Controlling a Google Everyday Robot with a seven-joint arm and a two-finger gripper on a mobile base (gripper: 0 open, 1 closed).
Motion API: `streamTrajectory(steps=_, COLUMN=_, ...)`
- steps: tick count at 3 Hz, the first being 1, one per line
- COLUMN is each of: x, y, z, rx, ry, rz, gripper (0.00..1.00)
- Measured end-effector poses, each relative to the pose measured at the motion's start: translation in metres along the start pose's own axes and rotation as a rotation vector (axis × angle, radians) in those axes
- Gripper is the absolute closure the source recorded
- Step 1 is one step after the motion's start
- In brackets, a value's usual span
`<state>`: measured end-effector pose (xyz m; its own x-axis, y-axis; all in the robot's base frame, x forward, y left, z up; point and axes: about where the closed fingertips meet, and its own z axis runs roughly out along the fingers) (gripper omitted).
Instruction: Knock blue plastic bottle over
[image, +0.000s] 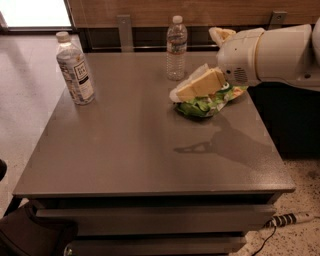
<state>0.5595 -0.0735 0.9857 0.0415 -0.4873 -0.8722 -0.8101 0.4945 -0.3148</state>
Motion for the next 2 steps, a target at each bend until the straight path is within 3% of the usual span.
streamTrajectory(steps=1, x=-0.016, y=-0.014, z=0.012, rx=0.062, ry=-0.046, rz=-0.022, gripper=0.0)
streamTrajectory(steps=2, x=-0.016, y=-0.014, z=0.027, rx=0.049, ry=-0.051, rz=-0.016, gripper=0.0)
